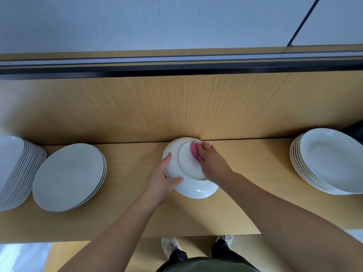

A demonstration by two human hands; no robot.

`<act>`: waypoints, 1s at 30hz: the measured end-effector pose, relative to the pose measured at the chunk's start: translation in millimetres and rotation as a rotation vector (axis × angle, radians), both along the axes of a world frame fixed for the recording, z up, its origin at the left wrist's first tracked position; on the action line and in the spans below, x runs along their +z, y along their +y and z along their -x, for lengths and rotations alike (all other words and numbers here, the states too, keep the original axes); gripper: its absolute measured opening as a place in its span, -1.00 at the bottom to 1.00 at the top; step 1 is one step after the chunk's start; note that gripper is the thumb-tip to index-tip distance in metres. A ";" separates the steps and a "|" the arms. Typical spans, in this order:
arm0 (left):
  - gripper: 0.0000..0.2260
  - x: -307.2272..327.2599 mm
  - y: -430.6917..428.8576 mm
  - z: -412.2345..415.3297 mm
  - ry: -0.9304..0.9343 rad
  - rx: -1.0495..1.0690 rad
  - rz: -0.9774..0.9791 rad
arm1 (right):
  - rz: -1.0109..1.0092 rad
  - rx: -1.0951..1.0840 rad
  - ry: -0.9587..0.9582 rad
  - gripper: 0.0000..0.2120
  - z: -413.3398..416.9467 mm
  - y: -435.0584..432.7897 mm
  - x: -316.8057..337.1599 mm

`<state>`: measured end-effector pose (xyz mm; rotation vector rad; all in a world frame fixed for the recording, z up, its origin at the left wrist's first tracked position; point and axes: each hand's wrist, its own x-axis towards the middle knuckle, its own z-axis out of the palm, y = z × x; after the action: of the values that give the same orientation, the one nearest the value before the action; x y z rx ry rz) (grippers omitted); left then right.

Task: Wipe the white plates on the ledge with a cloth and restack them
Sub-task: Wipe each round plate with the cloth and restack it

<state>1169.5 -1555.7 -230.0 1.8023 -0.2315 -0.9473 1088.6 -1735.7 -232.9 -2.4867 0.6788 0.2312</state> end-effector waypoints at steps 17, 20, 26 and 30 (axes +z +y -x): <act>-0.23 11.2 -5.6 -1.0 -0.061 -0.006 -0.045 | -0.148 0.349 -0.178 -0.50 41.0 13.7 7.0; -0.23 15.5 -5.4 0.5 -0.052 0.000 -0.028 | -0.121 0.385 -0.167 -0.52 60.6 0.9 1.9; -0.22 31.5 -7.2 7.8 -0.003 0.017 0.045 | -0.054 0.241 -0.122 -0.58 71.2 -24.8 5.1; -0.50 45.3 -7.6 13.0 -0.059 -0.026 0.020 | -0.113 0.142 -0.220 -0.58 76.0 -35.0 19.0</act>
<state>1156.5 -1563.3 -184.6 1.8141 -0.3015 -0.9077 1012.5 -1770.7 -213.9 -2.4078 0.3885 0.0445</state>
